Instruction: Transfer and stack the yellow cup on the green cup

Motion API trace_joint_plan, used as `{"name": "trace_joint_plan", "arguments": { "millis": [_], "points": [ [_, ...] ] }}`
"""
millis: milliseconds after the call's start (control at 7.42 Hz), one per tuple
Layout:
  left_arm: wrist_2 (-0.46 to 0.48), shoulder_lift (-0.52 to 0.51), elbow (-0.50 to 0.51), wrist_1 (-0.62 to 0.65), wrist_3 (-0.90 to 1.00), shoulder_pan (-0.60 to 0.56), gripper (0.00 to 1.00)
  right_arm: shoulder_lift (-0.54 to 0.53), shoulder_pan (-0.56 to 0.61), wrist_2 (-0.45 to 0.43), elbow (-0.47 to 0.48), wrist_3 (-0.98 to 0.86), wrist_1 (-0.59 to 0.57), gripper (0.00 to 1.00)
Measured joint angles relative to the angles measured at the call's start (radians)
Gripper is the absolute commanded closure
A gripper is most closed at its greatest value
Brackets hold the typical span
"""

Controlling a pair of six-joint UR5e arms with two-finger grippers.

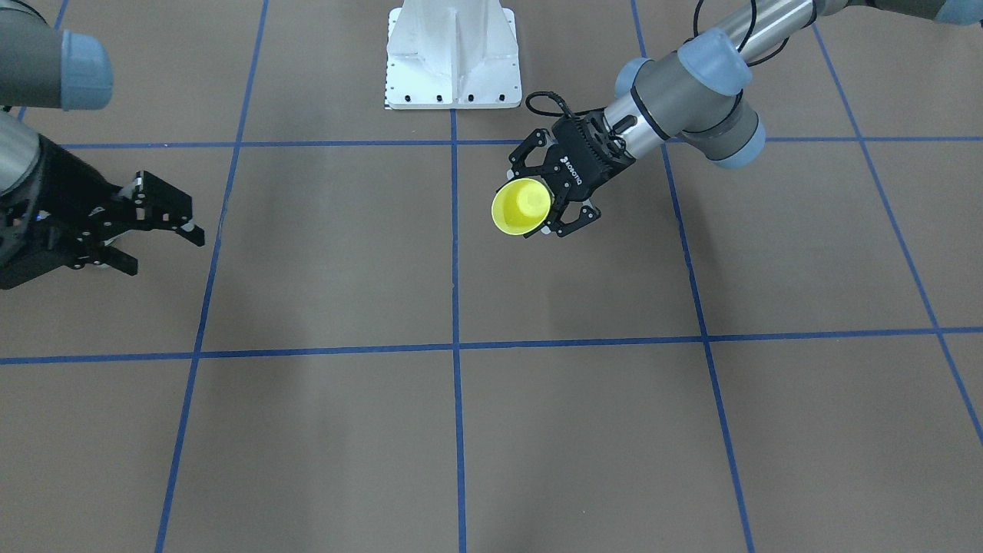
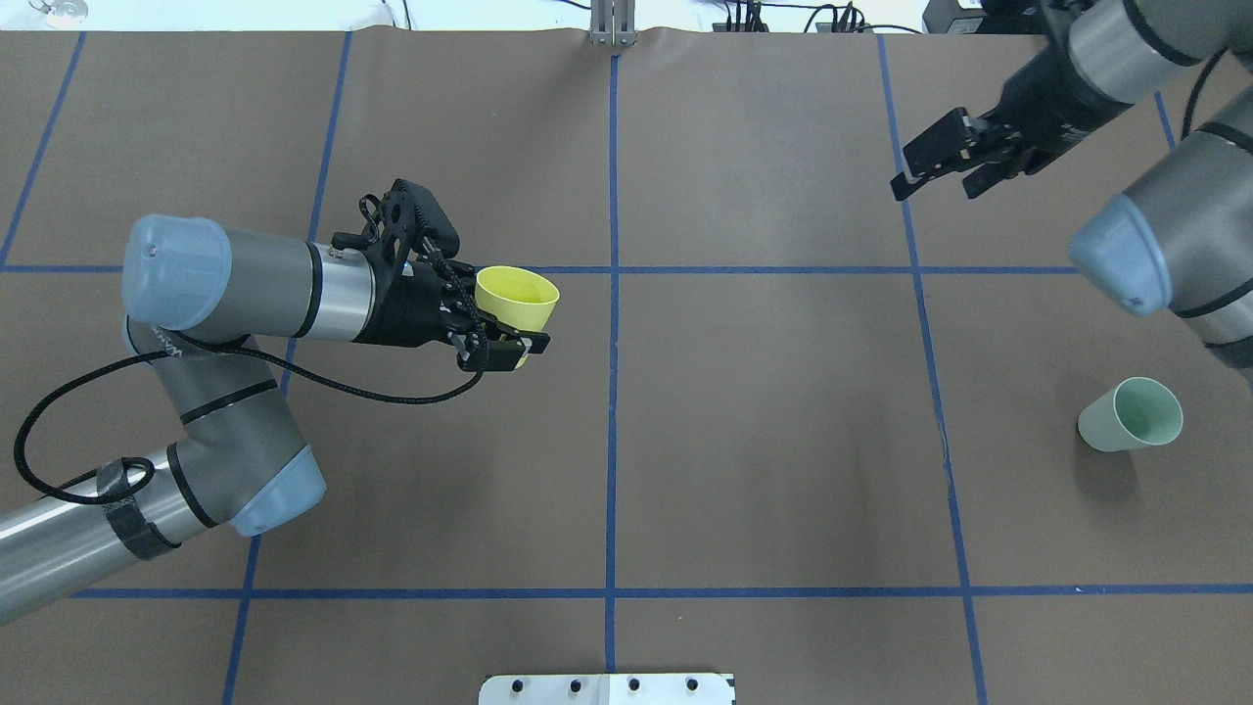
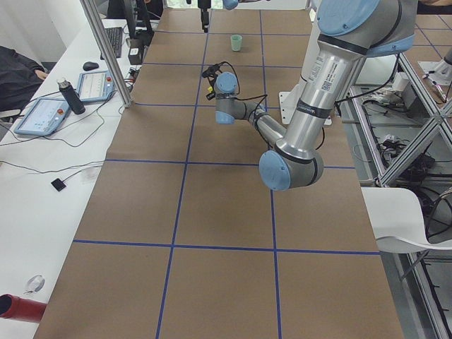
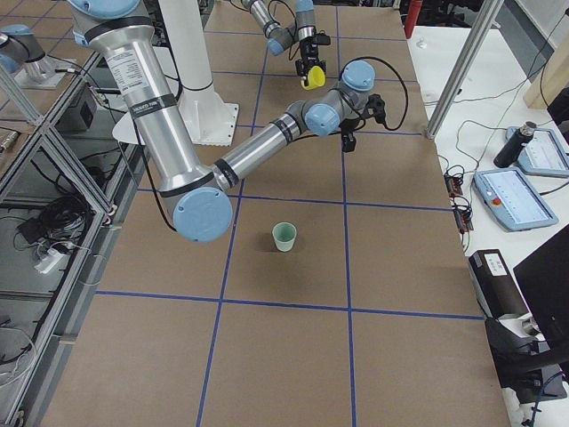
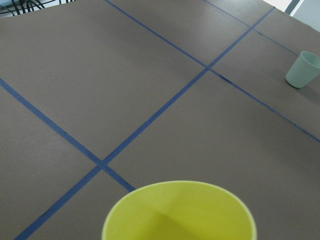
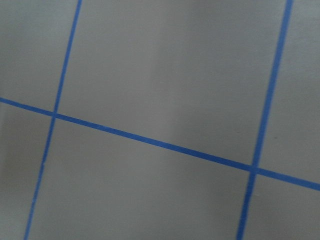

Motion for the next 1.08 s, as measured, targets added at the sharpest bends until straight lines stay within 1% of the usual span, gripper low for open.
{"name": "trace_joint_plan", "arguments": {
  "millis": [135, 269, 404, 539, 673, 943, 1078],
  "points": [
    [0.0, 0.001, 0.008, -0.021, -0.001, 0.007, 1.0, 0.045, -0.057, -0.038, -0.001, 0.084, 0.011, 0.05],
    [0.001, 0.001, 0.009, -0.03, -0.002, 0.01, 1.0, 0.079, -0.125, -0.104, -0.007, 0.187, 0.063, 0.05],
    [0.0, -0.001, 0.009, -0.038, -0.003, 0.011, 1.0, 0.093, -0.187, -0.156, -0.019, 0.299, 0.153, 0.05],
    [-0.001, -0.002, 0.01, -0.051, -0.003, 0.012, 1.0, 0.103, -0.232, -0.186, -0.034, 0.395, 0.236, 0.04],
    [-0.003, -0.005, 0.01, -0.068, -0.004, 0.017, 1.0, 0.118, -0.261, -0.196, -0.045, 0.444, 0.28, 0.04],
    [-0.005, -0.036, 0.01, -0.085, -0.005, 0.042, 0.99, 0.14, -0.292, -0.192, -0.053, 0.473, 0.301, 0.04],
    [-0.005, -0.048, 0.01, -0.095, -0.004, 0.061, 0.99, 0.146, -0.297, -0.174, -0.054, 0.475, 0.303, 0.04]
  ]
}}
